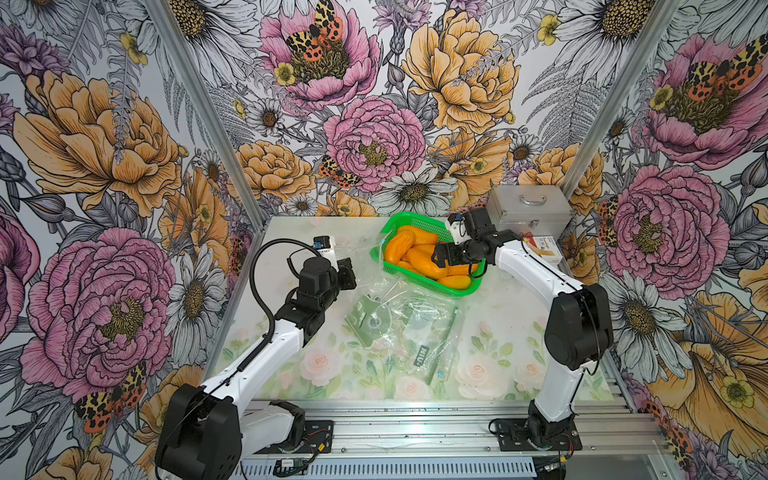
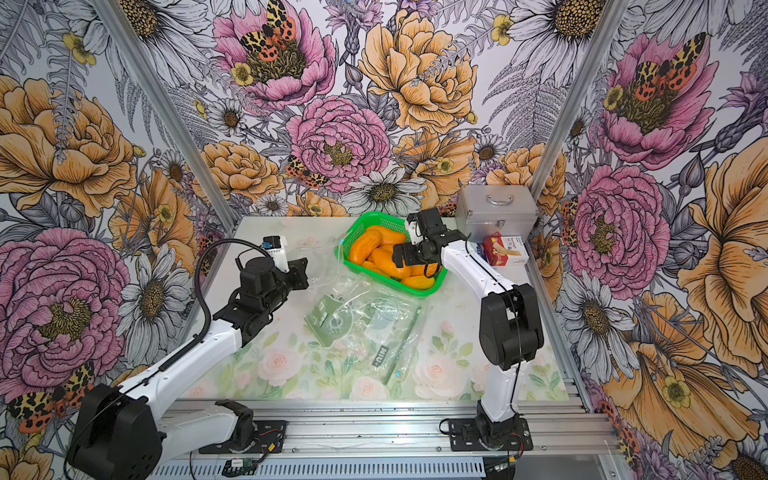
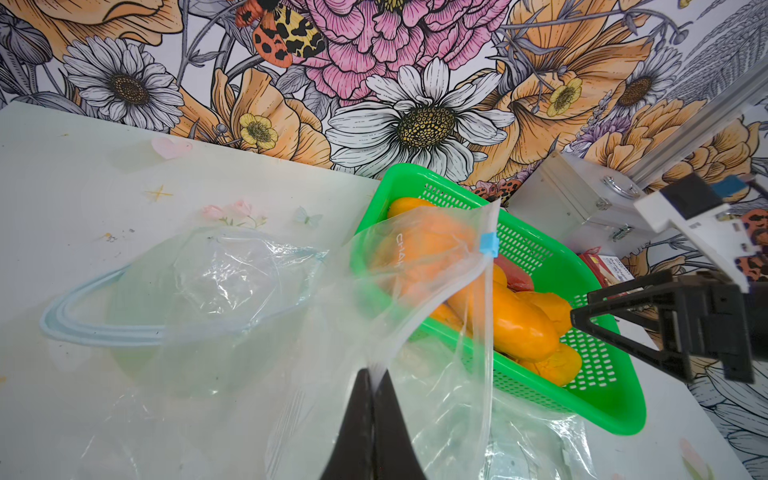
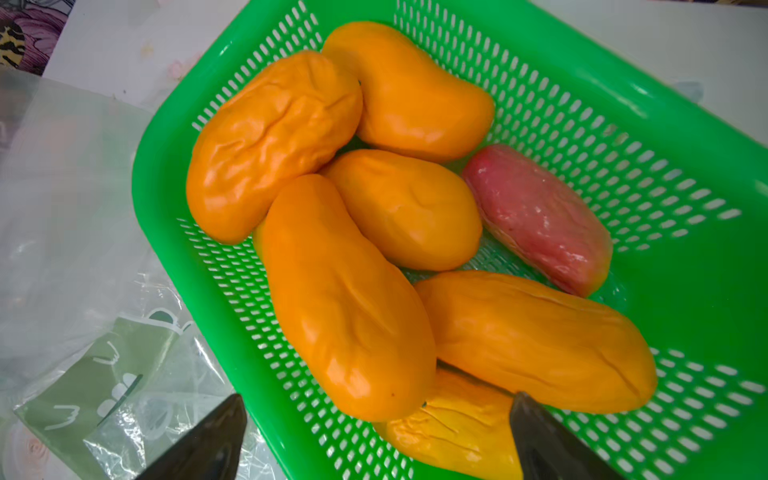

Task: Place the mango in a zip-top bag and seal the zipper
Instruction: Pick up the mango from the basket.

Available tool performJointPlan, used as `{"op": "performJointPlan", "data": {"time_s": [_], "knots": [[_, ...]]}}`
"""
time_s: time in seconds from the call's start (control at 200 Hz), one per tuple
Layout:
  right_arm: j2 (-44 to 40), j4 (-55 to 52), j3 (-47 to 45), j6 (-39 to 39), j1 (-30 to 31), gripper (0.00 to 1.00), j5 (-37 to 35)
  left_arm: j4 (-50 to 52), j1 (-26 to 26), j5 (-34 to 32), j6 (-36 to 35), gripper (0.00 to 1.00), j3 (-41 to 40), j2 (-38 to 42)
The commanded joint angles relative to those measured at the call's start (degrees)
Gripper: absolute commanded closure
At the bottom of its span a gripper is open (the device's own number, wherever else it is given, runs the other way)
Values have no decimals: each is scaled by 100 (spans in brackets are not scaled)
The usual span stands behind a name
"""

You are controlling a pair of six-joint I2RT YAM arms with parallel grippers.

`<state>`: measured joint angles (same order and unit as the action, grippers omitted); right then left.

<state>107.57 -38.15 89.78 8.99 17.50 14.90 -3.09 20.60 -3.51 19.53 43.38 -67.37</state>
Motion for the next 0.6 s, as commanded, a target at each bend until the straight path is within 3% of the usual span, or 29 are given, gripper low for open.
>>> {"op": "performJointPlan", "data": {"time_s": [0.0, 0.35, 0.595], "knots": [[298, -108, 213, -472, -95, 1, 775, -126, -21, 166, -68, 100, 82, -36], [1236, -206, 832, -679, -177, 16, 1466, -122, -39, 289, -6, 100, 140, -128], [1561, -206, 1079, -673, -186, 20, 1630, -122, -48, 280, 35, 100, 165, -179]]}}
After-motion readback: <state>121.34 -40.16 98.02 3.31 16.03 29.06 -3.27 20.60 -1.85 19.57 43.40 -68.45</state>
